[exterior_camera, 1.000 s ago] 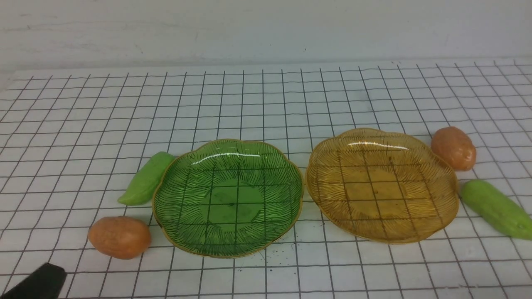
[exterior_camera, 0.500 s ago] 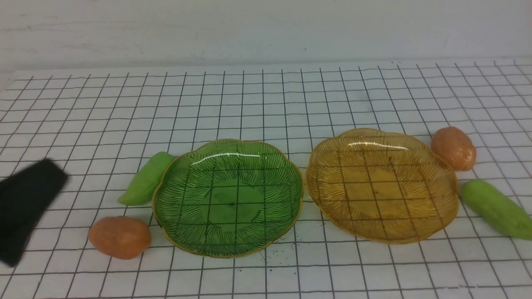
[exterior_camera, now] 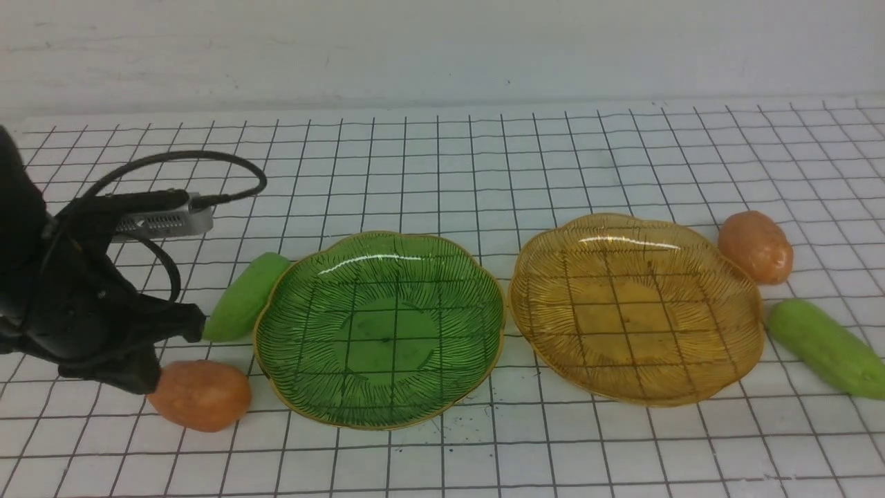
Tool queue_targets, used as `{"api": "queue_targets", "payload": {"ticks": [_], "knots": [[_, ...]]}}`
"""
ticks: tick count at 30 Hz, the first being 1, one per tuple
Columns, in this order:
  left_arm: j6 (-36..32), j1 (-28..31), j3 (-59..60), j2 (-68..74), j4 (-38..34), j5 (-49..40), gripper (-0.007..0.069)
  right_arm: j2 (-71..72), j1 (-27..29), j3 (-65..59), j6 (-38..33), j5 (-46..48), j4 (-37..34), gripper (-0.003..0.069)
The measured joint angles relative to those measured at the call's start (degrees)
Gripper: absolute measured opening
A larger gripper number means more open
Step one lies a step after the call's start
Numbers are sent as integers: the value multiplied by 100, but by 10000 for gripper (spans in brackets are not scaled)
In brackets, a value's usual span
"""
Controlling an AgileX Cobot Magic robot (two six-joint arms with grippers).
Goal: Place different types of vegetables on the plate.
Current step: 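Pick up the potato beside the plates and place it on a plate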
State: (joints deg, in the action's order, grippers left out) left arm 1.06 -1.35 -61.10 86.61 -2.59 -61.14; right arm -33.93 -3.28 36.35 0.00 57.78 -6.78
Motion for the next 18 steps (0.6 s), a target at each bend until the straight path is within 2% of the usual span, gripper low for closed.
{"api": "queue_targets", "payload": {"ticks": [3,7,10,14,18], "knots": [[200,0,-93,201,356,-129,-3,0,0,18,0,-27,28,-15],[538,0,-105,191,260,-107,-3,0,0,18,0,-38,50,-15],[939,0,396,-279,-180,693,-3,0,0,18,0,11,43,-15],[1354,0,1028,-738,-414,1345,-3,0,0,18,0,64,31,-15],[1807,0,1232,-652,-481,1410,1,0,0,18,0,44,12,-15]]}}
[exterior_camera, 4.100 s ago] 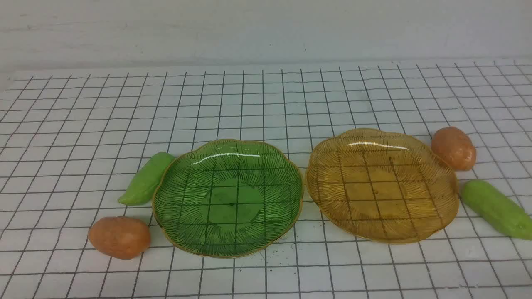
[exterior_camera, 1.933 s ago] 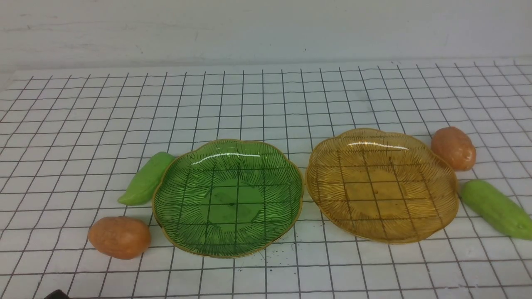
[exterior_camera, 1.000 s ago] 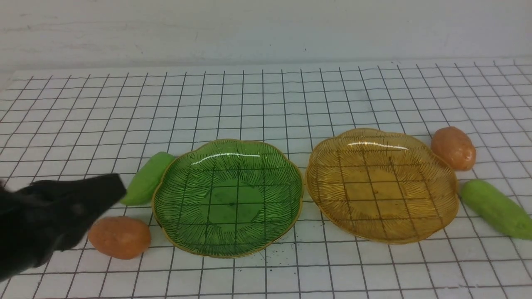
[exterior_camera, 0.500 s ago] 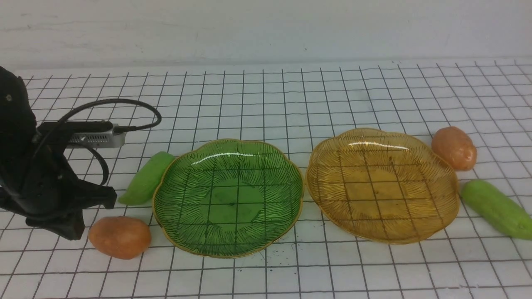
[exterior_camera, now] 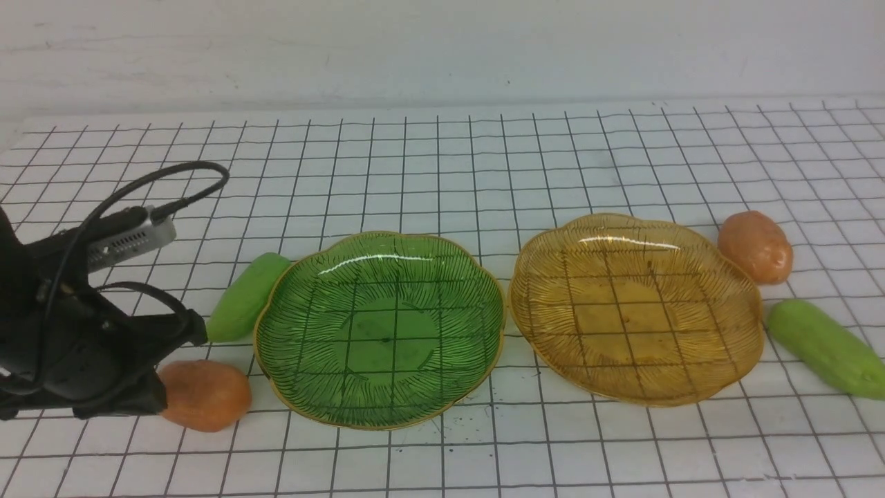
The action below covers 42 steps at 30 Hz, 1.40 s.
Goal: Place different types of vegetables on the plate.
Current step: 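Pick up the potato beside the plates and place it on a plate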
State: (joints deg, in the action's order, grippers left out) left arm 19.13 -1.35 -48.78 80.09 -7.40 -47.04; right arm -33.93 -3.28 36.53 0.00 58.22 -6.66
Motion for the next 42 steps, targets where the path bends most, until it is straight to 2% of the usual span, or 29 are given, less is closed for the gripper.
{"api": "queue_targets", "payload": {"ticks": [3,6,12,13,14,16,18,22,29,34,42], "knots": [[133,0,5,181,98,160,27,0,0,0,0,-4,-55,-15],[283,0,5,314,133,345,85,0,0,0,0,-11,-117,-15],[897,0,5,443,133,877,310,0,0,0,0,-34,-132,-15],[950,0,5,452,133,921,318,0,0,0,0,-34,-132,-15],[1153,0,5,541,112,1066,384,0,0,0,0,-34,-132,-15],[1298,0,5,600,85,1158,422,0,0,0,0,-34,-138,-15],[1649,0,5,755,66,1298,523,0,0,0,0,-34,-152,-15],[1857,0,5,920,81,1328,591,0,0,0,0,-42,-165,-15],[2065,0,-62,1294,91,1711,584,0,0,0,0,-54,-259,-15],[2053,0,-90,1351,121,1716,533,0,0,0,0,-54,-264,-15],[2051,-6,-123,1363,339,1579,531,0,0,4,0,-54,-276,-15]]}}
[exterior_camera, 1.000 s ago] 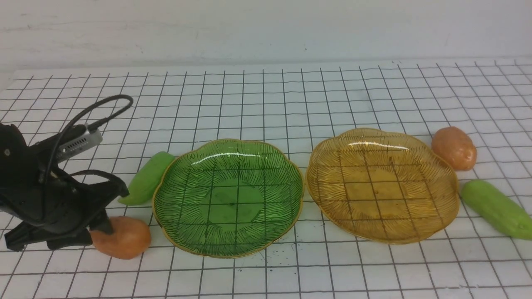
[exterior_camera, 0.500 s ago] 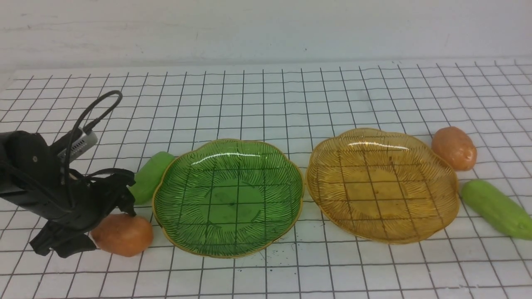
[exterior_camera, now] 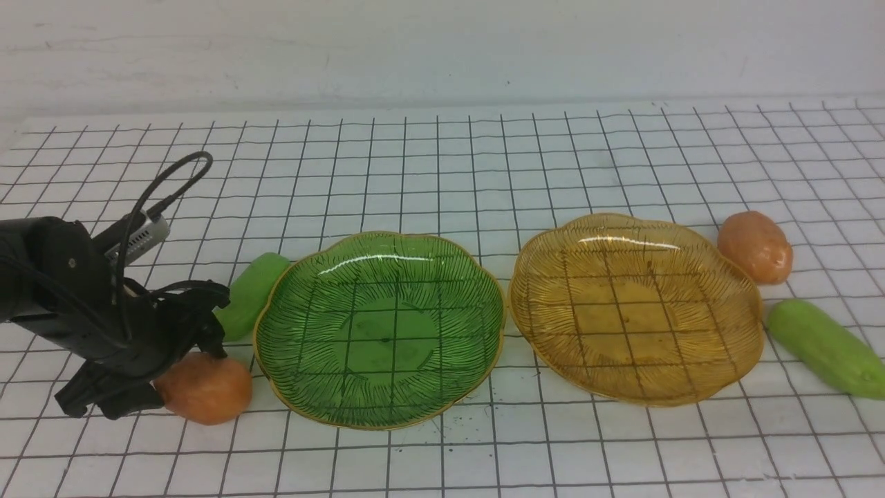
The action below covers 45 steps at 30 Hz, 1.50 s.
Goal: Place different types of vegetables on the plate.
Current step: 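Pick up the potato beside the plates and place it on a plate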
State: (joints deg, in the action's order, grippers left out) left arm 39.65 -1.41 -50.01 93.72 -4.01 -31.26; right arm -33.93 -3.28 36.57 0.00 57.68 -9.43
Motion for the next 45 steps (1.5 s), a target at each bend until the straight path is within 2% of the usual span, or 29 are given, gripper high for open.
{"api": "queue_targets", "payload": {"ticks": [5,13,17,19,21,22,25,28,33,40,45], "knots": [[-156,0,-20,-86,223,-244,531,0,0,0,0,0,0,-15],[-796,0,-92,-1036,466,-1260,530,0,0,0,0,0,-2,-15],[-1854,-8,-1058,-1722,-274,-2082,530,0,0,0,76,-34,-107,-15],[-2113,-71,-1300,-1721,-536,-2260,528,0,0,0,137,-71,-159,-15],[-2821,-439,-1937,-1444,-1277,-2652,528,0,0,0,228,-238,-276,-15],[-2864,-478,-1983,-1411,-1325,-2675,528,0,0,0,230,-250,-276,-15],[-3280,-1262,-2859,-558,-1848,-2867,528,0,0,0,258,-321,-336,-15],[-3295,-1683,-3434,59,-1912,-2892,528,0,0,7,258,-321,-396,-15],[-3383,-2464,-5133,1735,-1945,-2911,528,0,0,7,273,-321,-409,-15],[-3532,-2956,-6580,3294,-1963,-2867,528,0,0,7,368,-369,-343,-15],[-3537,-3182,-6882,3715,-2029,-2623,528,0,0,7,381,-389,-287,-14]]}}
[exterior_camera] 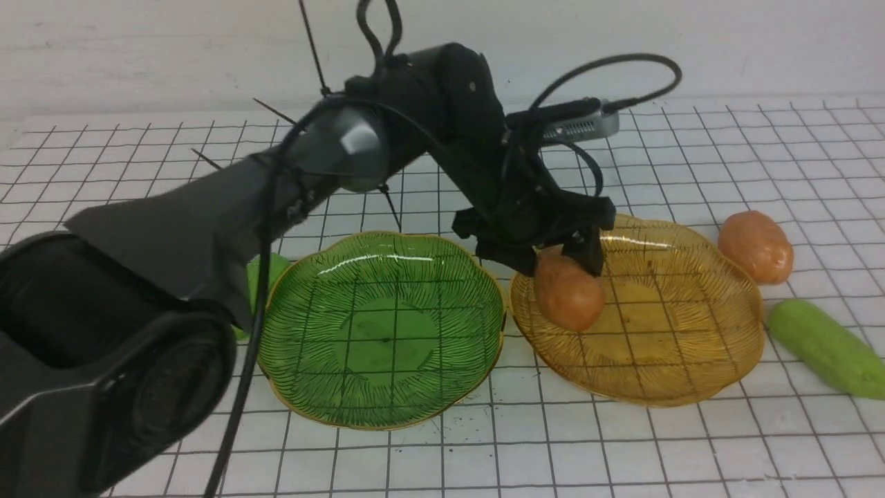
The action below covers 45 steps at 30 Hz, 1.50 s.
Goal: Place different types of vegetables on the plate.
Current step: 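Pick up the potato beside the plates and place it on a plate, then put the green cucumber next to the left plate into that plate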
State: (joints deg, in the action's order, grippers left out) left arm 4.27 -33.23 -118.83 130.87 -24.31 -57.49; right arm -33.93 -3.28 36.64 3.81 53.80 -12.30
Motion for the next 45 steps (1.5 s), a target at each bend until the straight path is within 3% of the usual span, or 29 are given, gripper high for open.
{"api": "queue_targets", "payload": {"ticks": [6,12,18,20,24,25,26,27,30,35,40,45], "knots": [[0,-97,-14,235,-145,244,532,0,0,0,0,-58,10,-11],[31,10,-125,230,-587,256,591,0,0,0,0,-58,117,-8],[57,201,-729,230,-657,-144,574,0,0,0,0,-63,141,-3],[57,266,-965,230,-596,-368,552,0,0,0,0,-63,147,-1],[57,671,-1958,230,-83,-1240,391,0,0,0,0,-63,172,-1],[57,884,-2196,224,90,-1304,307,0,0,0,0,-63,198,-1],[49,917,-2227,216,138,-1311,295,0,0,0,0,-63,199,-1],[4,1209,-2393,133,268,-1316,169,0,0,0,0,-63,222,-1],[-158,1608,-2329,-94,284,-1328,34,0,0,0,0,-63,272,-1],[-561,1914,-1100,-879,549,-1341,-7,0,0,0,0,-63,330,-1],[-354,2337,58,-1243,1772,-1421,-4,0,0,0,6,-64,344,-1],[-193,2791,337,-1015,2038,-1416,67,0,0,0,6,-69,350,-1]]}}
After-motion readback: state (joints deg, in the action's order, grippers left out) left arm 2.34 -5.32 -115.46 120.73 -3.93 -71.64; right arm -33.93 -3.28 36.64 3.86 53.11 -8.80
